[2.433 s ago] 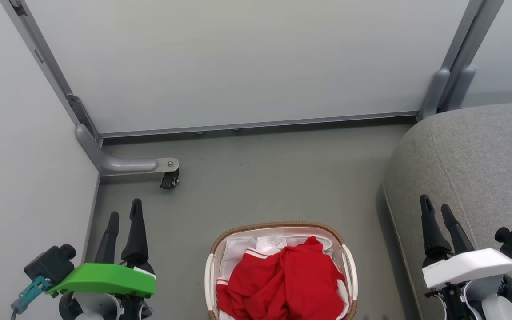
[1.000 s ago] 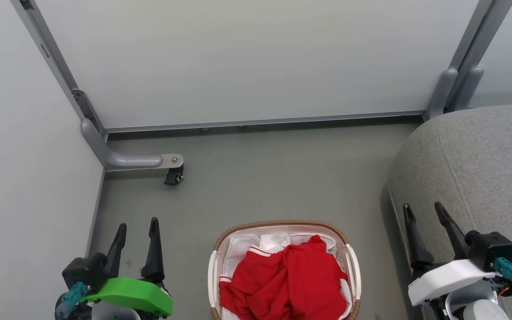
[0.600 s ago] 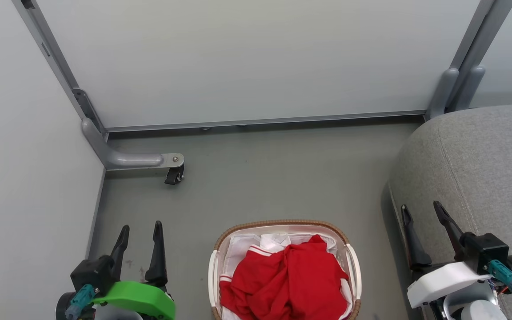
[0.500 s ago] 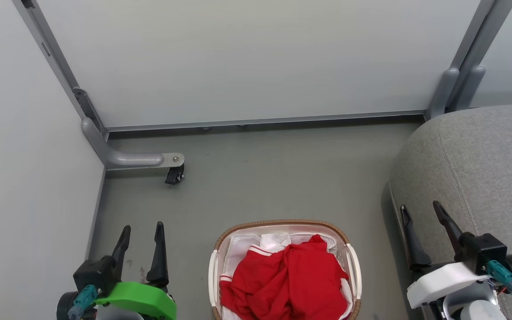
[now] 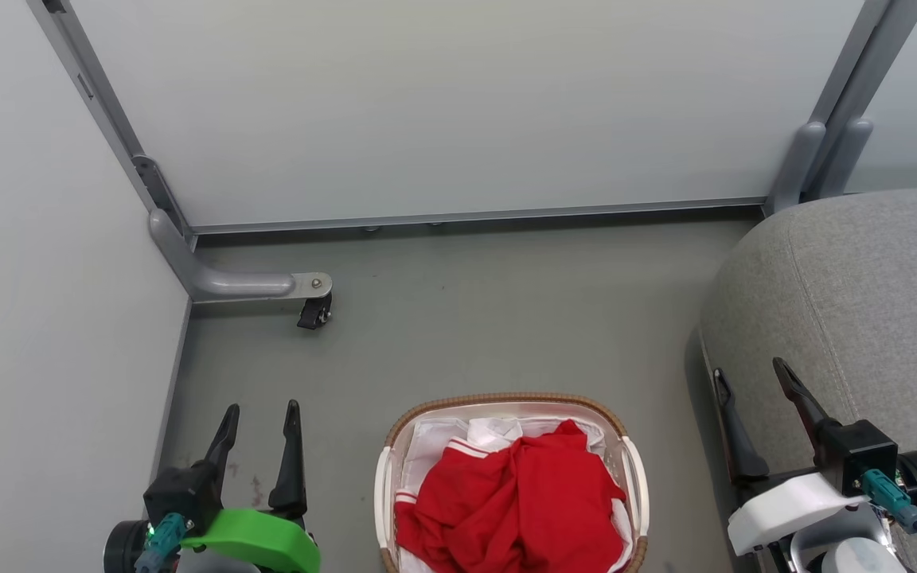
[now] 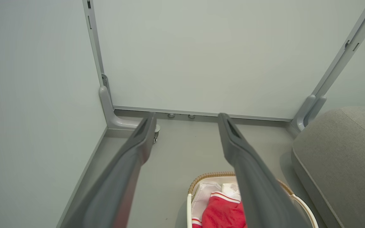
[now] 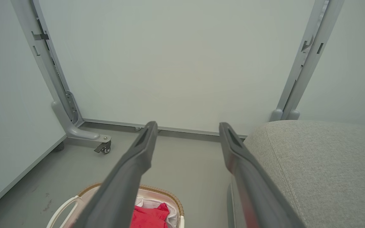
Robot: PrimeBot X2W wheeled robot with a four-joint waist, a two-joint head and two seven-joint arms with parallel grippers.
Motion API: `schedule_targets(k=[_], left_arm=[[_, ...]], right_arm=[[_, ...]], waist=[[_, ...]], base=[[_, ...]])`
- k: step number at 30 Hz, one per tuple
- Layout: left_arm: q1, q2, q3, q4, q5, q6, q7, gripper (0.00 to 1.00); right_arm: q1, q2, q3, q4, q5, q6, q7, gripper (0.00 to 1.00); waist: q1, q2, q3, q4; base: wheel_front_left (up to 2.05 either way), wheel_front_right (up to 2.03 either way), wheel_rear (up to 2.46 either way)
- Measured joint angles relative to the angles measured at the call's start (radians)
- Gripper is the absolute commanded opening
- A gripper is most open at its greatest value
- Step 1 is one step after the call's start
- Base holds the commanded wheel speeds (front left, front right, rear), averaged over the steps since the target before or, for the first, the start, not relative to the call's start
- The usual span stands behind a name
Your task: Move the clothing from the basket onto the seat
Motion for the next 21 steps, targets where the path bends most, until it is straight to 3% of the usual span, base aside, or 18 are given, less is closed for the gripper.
schedule_targets(k=[21], left_arm=[[-0.001,0.0,-0.002,-0.002,-0.018,0.0,0.0,1.0]], right_arm=[[-0.001,0.0,-0.008,-0.008,0.0,0.0,0.0,1.0]], waist=[[0.0,0.0,0.016,-0.004]], base=[[0.0,0.0,0.0]])
